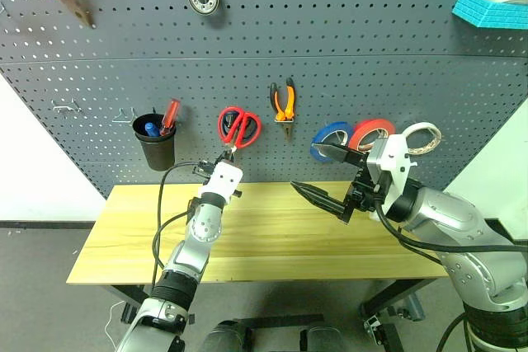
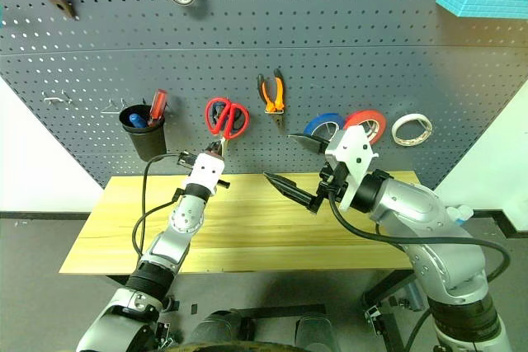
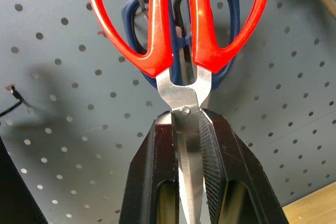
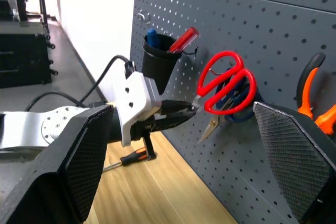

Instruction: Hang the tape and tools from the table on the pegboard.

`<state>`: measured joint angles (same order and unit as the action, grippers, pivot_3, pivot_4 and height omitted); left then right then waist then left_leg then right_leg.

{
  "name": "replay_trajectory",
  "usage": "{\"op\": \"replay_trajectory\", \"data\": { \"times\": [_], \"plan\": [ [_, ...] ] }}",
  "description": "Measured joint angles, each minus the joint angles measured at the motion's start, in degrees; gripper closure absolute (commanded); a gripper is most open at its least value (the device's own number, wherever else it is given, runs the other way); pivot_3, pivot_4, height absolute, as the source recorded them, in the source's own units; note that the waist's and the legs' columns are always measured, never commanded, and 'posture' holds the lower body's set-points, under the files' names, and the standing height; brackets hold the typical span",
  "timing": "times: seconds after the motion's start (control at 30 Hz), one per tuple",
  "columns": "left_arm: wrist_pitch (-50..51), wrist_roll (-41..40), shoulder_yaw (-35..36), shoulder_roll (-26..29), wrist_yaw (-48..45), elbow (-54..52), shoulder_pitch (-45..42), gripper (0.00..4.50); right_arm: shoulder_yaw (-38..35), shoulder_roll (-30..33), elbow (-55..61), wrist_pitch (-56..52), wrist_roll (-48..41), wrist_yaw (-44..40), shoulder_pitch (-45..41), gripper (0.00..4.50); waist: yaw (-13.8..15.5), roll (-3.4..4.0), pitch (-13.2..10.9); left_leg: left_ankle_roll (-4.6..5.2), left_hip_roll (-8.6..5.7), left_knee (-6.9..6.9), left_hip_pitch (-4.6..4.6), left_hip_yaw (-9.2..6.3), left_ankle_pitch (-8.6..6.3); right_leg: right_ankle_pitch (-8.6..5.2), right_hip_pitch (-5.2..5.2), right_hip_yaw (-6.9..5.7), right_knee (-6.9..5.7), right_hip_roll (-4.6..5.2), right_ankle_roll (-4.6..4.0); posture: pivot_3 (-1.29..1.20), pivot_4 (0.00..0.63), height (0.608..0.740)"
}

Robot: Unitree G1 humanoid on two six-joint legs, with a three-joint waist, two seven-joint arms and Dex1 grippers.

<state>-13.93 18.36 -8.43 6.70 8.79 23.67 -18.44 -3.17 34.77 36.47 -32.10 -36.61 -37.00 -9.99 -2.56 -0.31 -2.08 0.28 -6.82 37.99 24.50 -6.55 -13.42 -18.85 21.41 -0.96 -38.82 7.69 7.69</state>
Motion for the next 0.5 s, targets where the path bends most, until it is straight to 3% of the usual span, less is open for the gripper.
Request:
{"op": "replay_trajectory", "data": {
  "times": [0.5],
  "plan": [
    [-1.8,0.11,0.2,0.02,2.66,8.46,-4.24,4.25,-2.27,0.07,1.13,0.05,-3.12,-0.06,0.04,0.0,0.0,-0.01,0.0,0.0,-0.01,0.0,0.0,0.0,0.0,0.0,0.0,0.0,-0.01,0.0,0.01,-0.17,0.0,0.681]
  ]
}}
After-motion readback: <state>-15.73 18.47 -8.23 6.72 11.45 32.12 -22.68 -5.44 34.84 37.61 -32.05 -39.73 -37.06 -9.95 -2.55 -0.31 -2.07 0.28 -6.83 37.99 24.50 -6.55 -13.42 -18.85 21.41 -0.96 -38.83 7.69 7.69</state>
